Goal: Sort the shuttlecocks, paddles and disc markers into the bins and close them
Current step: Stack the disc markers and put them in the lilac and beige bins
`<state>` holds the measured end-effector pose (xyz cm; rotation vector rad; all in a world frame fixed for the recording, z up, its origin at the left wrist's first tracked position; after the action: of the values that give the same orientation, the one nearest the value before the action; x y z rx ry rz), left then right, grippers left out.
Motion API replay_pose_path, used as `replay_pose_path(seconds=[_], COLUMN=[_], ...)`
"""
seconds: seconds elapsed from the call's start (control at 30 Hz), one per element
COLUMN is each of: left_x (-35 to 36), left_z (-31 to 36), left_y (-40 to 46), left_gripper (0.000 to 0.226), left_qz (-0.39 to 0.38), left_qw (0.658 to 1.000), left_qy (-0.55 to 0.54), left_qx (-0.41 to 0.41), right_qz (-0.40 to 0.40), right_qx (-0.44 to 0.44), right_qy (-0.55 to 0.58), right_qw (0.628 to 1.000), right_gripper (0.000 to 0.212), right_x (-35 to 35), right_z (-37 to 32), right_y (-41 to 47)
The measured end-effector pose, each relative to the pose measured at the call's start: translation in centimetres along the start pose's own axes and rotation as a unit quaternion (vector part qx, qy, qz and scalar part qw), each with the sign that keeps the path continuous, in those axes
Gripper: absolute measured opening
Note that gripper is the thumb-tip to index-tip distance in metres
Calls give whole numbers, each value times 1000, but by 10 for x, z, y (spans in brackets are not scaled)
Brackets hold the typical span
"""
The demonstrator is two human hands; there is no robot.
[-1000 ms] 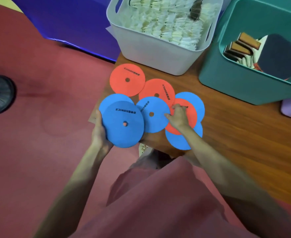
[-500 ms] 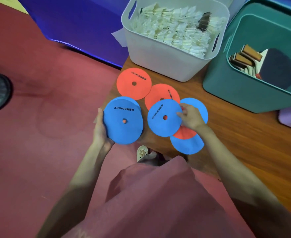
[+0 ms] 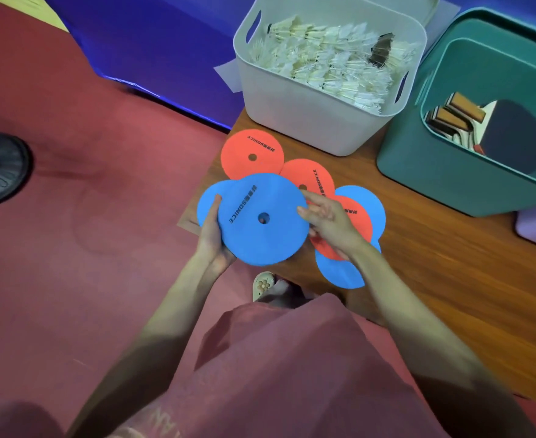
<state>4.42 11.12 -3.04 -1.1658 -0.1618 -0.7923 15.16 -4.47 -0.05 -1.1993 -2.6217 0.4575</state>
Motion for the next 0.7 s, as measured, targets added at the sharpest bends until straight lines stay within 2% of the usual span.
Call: replay_pose_path(seconds=[0.17, 0.27, 0.37, 0.57, 0.63, 0.7], left_x=[-3, -10, -19, -56, -73, -90], left_z=[-6, -9, -6, 1, 3, 6], left_y=[-3, -5, -7, -16, -21, -25], left_gripper=[44, 52, 53, 42, 46, 52], left_qz=[-23, -39, -42, 56, 80, 93], left_qw=[999, 995, 996, 997, 993, 990], left_qy=[-45, -86, -72, -53, -77, -92], left_qx=[-18, -27, -5, 32, 39, 47], right_qz=[16, 10, -8, -18, 20, 63], right_qx=[0, 10, 26, 48, 56, 65], right_qy=[-115, -149, -165, -262, -293, -334], right_qw=[993, 989, 986, 964, 954, 938], right_gripper=[32, 33, 29, 17, 10, 19], right_x=[6, 14, 25, 44, 46, 48], right_z=[10, 13, 20, 51, 60, 65], right_y=[5, 6, 8, 30, 42, 55])
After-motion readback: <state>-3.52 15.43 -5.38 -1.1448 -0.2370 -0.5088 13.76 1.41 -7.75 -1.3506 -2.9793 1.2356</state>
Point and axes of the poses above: each hand's wrist, its own y-axis towards the middle knuckle, its own x-axis out of the palm, z = x × y, the point moved 6 cm from there along y, towards the middle knuckle, and after that the axes turned 1 degree about -z, right-handed, at the moved point
